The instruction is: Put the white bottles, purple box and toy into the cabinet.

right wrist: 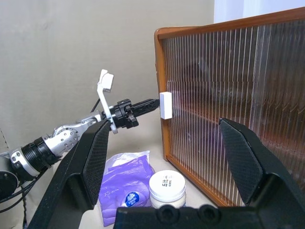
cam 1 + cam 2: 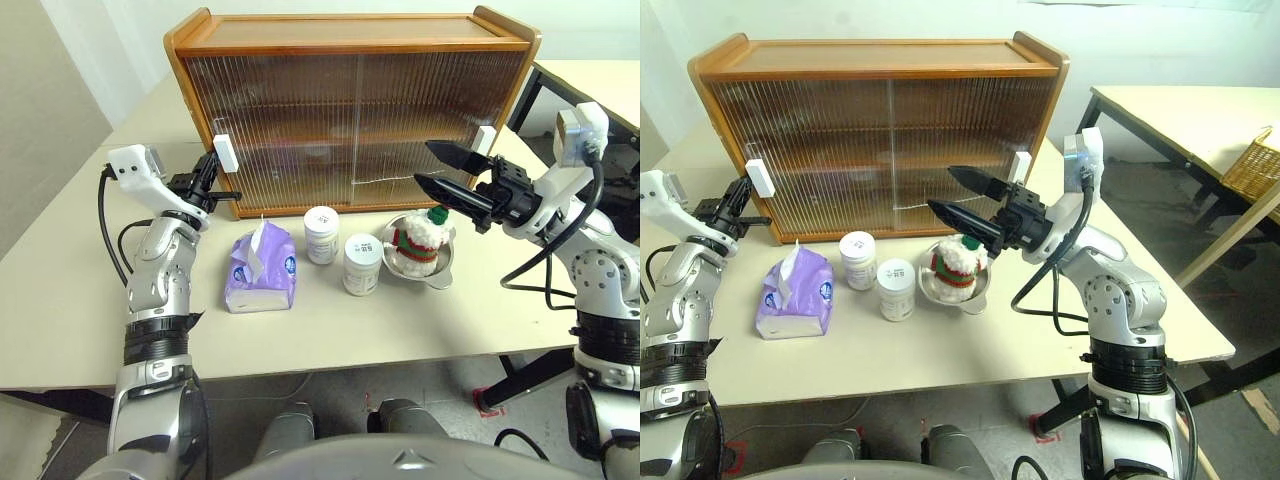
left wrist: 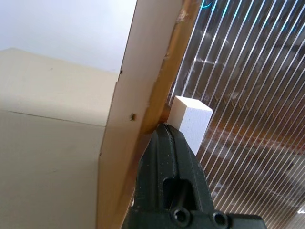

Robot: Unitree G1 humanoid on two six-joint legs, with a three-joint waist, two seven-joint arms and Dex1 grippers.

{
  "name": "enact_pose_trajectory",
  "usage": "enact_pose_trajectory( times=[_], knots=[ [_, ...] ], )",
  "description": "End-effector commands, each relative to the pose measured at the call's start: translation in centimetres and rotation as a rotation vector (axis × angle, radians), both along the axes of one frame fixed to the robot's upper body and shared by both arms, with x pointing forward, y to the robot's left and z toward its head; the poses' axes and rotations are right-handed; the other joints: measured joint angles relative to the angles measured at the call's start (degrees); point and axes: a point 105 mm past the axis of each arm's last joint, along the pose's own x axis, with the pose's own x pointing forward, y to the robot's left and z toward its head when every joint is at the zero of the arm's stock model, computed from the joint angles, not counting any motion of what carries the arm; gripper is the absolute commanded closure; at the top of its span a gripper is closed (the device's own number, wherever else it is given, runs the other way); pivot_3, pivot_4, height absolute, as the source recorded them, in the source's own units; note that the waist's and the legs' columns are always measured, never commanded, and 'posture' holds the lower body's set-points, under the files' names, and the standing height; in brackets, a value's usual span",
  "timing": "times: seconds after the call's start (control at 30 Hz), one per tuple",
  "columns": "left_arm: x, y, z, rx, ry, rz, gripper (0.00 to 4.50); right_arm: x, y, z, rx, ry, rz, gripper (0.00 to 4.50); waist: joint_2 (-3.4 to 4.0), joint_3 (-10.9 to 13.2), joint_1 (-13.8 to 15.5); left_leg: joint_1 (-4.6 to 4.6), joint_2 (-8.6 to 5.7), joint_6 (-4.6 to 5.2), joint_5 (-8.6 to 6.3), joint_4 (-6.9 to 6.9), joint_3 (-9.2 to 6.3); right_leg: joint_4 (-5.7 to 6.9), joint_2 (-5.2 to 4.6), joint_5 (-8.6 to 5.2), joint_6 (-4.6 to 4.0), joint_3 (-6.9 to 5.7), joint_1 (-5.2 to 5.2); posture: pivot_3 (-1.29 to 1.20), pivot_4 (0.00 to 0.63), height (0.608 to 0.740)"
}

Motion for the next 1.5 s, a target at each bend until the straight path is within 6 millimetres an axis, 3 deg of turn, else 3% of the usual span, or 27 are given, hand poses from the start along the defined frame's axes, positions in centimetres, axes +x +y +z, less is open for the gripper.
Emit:
enact_pose_trajectory(
  times=[0.03,0.47,1.07,1.33,1.5],
  knots=[
    [0.6,-2.3,0.3,-0.007,0.004,-0.093,4.49,-0.1,0.0,-0.2,-0.003,0.0,-0.004,0.0,0.0,0.0,0.0,0.0,0.0,0.0,0.0,0.0,0.0,0.0,-0.01,0.0,0.0,0.0,0.01,-0.13,0.0,0.74],
    [1.3,-6.7,0.7,0.035,0.023,-0.294,4.49,-0.1,-0.1,-0.2,-0.001,0.003,-0.016,0.0,0.0,0.0,-0.13,0.0,0.02,0.01,-0.03,0.02,0.01,-0.01,0.03,0.0,0.0,0.02,0.01,-0.14,0.0,0.74],
    [2.9,-15.1,2.8,0.006,-0.018,-0.543,4.49,-0.4,-0.4,0.1,0.002,-0.005,-0.04,0.0,-0.04,0.03,-0.82,-0.01,0.04,0.17,-0.11,0.17,0.05,-0.08,-0.03,-0.02,0.15,0.06,0.13,-0.18,0.0,0.74],
    [2.9,-16.5,2.7,0.005,-0.02,-0.58,4.49,-0.4,-0.4,0.1,0.002,-0.007,-0.046,0.0,-0.05,0.04,-1.98,-0.02,0.0,0.24,-0.15,0.2,0.12,-0.11,-0.02,-0.04,0.24,0.06,0.14,-0.19,0.0,0.74],
    [2.1,-14.9,3.1,-0.016,-0.056,-0.551,4.49,-0.4,-0.4,0.0,0.003,-0.003,-0.049,0.0,-0.05,0.04,-2.34,-0.02,-0.05,0.27,-0.17,0.22,0.2,-0.13,0.05,-0.04,0.24,0.06,0.15,-0.19,0.0,0.74]
  ],
)
